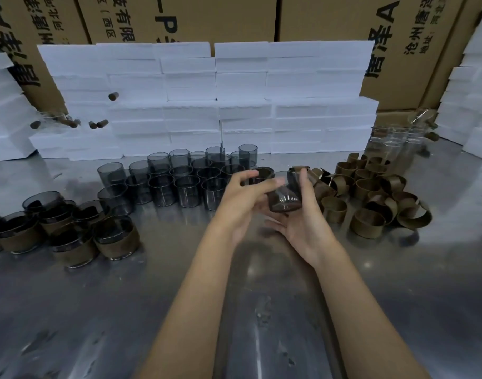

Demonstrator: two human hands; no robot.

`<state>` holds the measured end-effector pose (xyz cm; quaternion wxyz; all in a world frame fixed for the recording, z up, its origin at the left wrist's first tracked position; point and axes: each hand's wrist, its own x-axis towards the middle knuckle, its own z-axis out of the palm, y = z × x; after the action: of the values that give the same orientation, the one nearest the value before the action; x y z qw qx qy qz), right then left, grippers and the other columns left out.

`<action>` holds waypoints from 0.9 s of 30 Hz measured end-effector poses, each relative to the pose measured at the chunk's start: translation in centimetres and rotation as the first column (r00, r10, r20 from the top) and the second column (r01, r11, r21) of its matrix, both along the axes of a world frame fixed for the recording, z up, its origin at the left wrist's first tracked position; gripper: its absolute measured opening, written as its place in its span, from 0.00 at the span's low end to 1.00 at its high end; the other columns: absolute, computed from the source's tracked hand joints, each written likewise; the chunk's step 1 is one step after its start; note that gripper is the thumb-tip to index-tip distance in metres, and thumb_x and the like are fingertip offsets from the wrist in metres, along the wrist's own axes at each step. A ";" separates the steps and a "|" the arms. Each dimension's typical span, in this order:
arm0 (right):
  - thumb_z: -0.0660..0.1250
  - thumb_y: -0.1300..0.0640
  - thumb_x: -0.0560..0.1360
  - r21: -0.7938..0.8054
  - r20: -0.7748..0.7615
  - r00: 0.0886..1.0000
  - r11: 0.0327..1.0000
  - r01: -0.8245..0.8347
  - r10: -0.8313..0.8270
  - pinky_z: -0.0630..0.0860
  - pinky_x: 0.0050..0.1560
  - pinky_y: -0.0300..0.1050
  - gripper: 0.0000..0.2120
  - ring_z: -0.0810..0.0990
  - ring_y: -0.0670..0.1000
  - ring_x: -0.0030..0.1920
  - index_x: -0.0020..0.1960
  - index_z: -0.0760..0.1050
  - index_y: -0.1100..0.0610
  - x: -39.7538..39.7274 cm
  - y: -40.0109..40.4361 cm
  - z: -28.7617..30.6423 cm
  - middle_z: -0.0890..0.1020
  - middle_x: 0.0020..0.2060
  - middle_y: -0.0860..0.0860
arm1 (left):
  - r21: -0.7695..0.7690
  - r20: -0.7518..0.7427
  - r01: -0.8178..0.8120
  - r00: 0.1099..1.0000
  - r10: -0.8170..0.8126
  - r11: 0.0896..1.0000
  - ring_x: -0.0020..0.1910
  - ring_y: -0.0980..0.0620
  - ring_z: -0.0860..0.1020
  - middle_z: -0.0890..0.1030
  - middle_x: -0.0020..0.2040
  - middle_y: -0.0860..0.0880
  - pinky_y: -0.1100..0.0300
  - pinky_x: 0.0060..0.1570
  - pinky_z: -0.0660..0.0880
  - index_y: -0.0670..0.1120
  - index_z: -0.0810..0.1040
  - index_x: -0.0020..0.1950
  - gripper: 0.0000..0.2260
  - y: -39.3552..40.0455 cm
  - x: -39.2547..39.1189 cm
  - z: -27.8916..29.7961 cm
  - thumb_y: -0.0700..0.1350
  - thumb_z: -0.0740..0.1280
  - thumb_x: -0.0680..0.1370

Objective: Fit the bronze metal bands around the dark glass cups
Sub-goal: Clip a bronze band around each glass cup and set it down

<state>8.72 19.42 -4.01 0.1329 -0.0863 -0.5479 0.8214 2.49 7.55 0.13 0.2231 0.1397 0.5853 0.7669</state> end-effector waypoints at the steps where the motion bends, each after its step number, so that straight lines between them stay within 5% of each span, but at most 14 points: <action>1: 0.54 0.24 0.76 -0.049 -0.013 0.999 0.998 -0.031 0.031 0.71 0.64 0.52 0.39 0.80 0.56 0.65 0.71 0.78 0.52 0.2 0.2 0.0 0.82 0.65 0.56 | 0.030 0.033 0.017 0.999 -0.018 0.999 0.45 0.48 0.85 0.84 0.57 0.40 0.59 0.44 0.80 0.44 0.73 0.66 0.25 0.2 0.1 -0.5 0.42 0.79 0.72; 5: 0.55 0.27 0.79 0.017 0.048 0.994 0.996 0.093 -0.094 0.76 0.67 0.56 0.37 0.83 0.58 0.63 0.67 0.80 0.57 -0.3 -0.2 -0.1 0.85 0.60 0.58 | 0.113 0.107 0.052 0.992 -0.065 0.992 0.46 0.50 0.85 0.87 0.51 0.44 0.58 0.48 0.81 0.40 0.76 0.65 0.19 0.4 -0.1 -2.4 0.43 0.75 0.76; 11: 0.50 0.33 0.83 0.211 0.116 0.908 0.903 0.373 -0.403 0.84 0.43 0.49 0.30 0.89 0.57 0.44 0.56 0.82 0.52 -1.8 -0.9 -0.5 0.89 0.44 0.54 | -0.055 -0.129 -0.106 0.987 0.098 0.993 0.50 0.46 0.82 0.84 0.52 0.44 0.49 0.56 0.80 0.45 0.83 0.53 0.04 1.0 -0.5 -2.9 0.43 0.72 0.80; 14: 0.50 0.40 0.86 0.278 0.131 0.829 0.823 0.495 -0.543 0.83 0.54 0.60 0.26 0.87 0.62 0.49 0.45 0.80 0.51 -2.0 -0.8 -0.3 0.87 0.48 0.58 | -0.071 -0.217 -0.188 0.962 0.169 0.980 0.48 0.50 0.80 0.83 0.49 0.46 0.62 0.44 0.78 0.49 0.82 0.49 0.04 1.5 -0.2 -2.7 0.40 0.70 0.80; 16: 0.51 0.45 0.87 0.363 0.086 0.794 0.761 0.538 -0.602 0.80 0.59 0.64 0.24 0.85 0.62 0.52 0.41 0.79 0.50 -1.9 -0.8 -0.3 0.86 0.49 0.59 | -0.080 -0.220 -0.205 0.958 0.183 0.976 0.47 0.53 0.80 0.84 0.49 0.48 0.63 0.45 0.78 0.48 0.83 0.49 0.01 1.8 0.1 -2.6 0.45 0.72 0.79; 20: 0.57 0.49 0.86 0.446 -0.061 0.810 0.710 0.545 -0.583 0.80 0.59 0.61 0.18 0.85 0.54 0.52 0.49 0.82 0.54 -1.0 -0.9 -0.1 0.86 0.46 0.54 | -0.098 -0.199 -0.196 0.964 0.173 0.976 0.51 0.55 0.83 0.85 0.53 0.49 0.59 0.55 0.80 0.48 0.81 0.56 0.17 1.7 0.2 -2.6 0.57 0.77 0.74; 23: 0.68 0.48 0.81 0.408 -0.083 0.859 0.769 0.492 -0.506 0.79 0.55 0.44 0.11 0.84 0.38 0.49 0.59 0.82 0.52 -0.6 -1.2 0.1 0.87 0.46 0.43 | -0.105 -0.142 -0.172 0.977 0.156 0.979 0.56 0.55 0.83 0.85 0.56 0.50 0.55 0.62 0.79 0.48 0.81 0.59 0.21 1.5 0.0 -2.8 0.59 0.77 0.73; 27: 0.76 0.36 0.71 0.279 0.024 0.906 0.873 0.400 -0.423 0.79 0.55 0.42 0.30 0.84 0.37 0.50 0.66 0.77 0.51 -0.7 -1.8 0.2 0.86 0.54 0.46 | 0.010 0.016 -0.077 0.997 0.077 0.997 0.61 0.50 0.82 0.86 0.58 0.47 0.47 0.67 0.76 0.44 0.83 0.62 0.24 1.5 0.3 -2.5 0.61 0.73 0.75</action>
<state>8.03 17.63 -3.80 0.2919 -0.2170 -0.6278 0.6882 2.77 9.04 -2.41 0.1972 0.1126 0.5844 0.7791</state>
